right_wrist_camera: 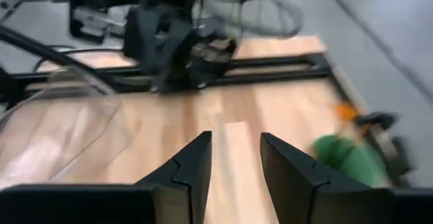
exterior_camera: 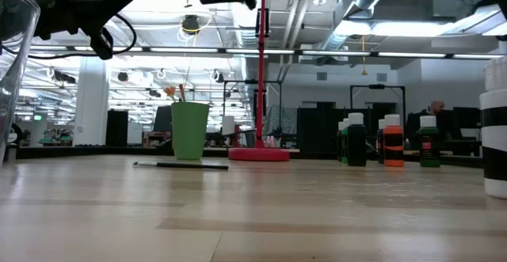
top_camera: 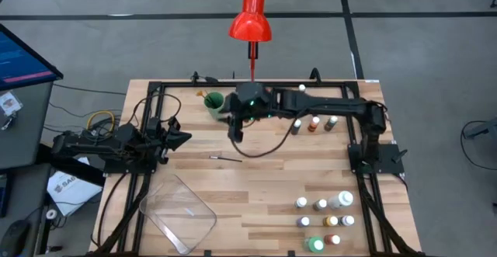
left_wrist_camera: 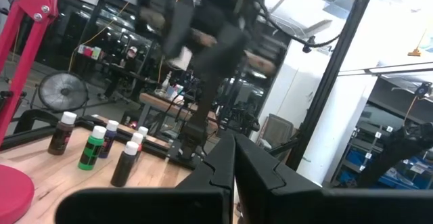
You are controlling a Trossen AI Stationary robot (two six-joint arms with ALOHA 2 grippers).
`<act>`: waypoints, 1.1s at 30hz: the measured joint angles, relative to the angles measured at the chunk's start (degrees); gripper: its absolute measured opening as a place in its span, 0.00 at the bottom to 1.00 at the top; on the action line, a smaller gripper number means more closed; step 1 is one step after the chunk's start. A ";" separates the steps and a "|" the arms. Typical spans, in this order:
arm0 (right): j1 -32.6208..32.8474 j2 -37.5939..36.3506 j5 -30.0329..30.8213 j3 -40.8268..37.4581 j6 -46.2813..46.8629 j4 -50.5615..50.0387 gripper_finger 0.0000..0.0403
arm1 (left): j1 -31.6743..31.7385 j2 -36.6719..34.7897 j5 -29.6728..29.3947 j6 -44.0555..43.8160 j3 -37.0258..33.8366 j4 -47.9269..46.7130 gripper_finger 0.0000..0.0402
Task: Pick & Place Paint Supplies
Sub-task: Put the silver paint brush into the green cup
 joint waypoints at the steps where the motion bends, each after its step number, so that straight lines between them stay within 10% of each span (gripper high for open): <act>1: 0.60 0.59 0.00 -0.07 0.97 -0.44 0.30 | 0.01 0.01 0.00 -0.01 0.02 0.00 0.00; 33: 6.21 26.00 -0.44 -0.02 -0.12 13.30 0.62 | 0.01 0.30 -0.16 0.00 -0.01 -0.09 0.00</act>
